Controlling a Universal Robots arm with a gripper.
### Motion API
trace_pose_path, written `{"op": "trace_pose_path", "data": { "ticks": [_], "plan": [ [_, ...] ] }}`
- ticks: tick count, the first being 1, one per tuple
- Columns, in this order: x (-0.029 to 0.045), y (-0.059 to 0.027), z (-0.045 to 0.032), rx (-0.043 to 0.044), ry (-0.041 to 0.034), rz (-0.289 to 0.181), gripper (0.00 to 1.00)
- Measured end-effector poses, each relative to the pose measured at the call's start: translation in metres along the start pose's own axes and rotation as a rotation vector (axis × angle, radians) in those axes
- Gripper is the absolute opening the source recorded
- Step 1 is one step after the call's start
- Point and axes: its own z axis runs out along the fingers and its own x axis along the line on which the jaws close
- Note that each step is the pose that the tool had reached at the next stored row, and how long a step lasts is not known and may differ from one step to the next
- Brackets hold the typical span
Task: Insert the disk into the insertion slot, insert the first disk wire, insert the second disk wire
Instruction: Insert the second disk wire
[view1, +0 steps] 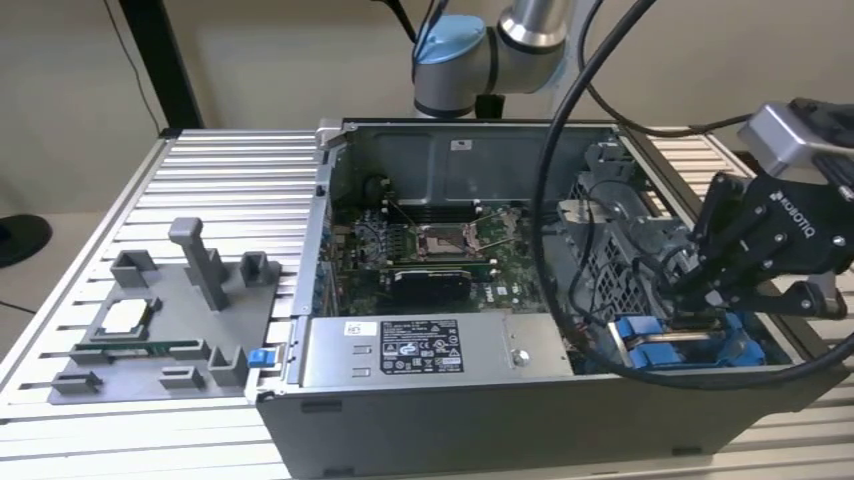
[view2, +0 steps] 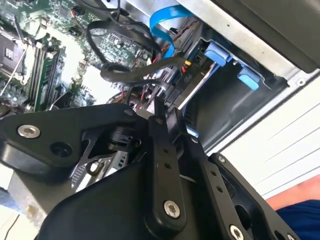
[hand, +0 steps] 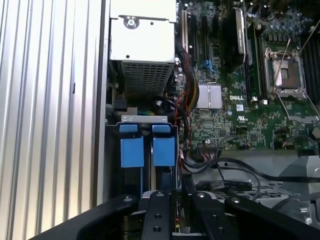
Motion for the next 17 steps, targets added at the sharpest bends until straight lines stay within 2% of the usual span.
{"op": "trace_pose_path", "data": {
  "ticks": [8,9,17],
  "plan": [
    [-0.0046,0.0086,-0.0331,-0.0002,-0.0040,-0.001,1.00],
    [-0.0049,0.0091,-0.0351,-0.0001,-0.0039,-0.001,1.00],
    [-0.0048,0.0093,-0.0351,-0.0021,-0.0039,-0.001,1.00]
  ]
}}
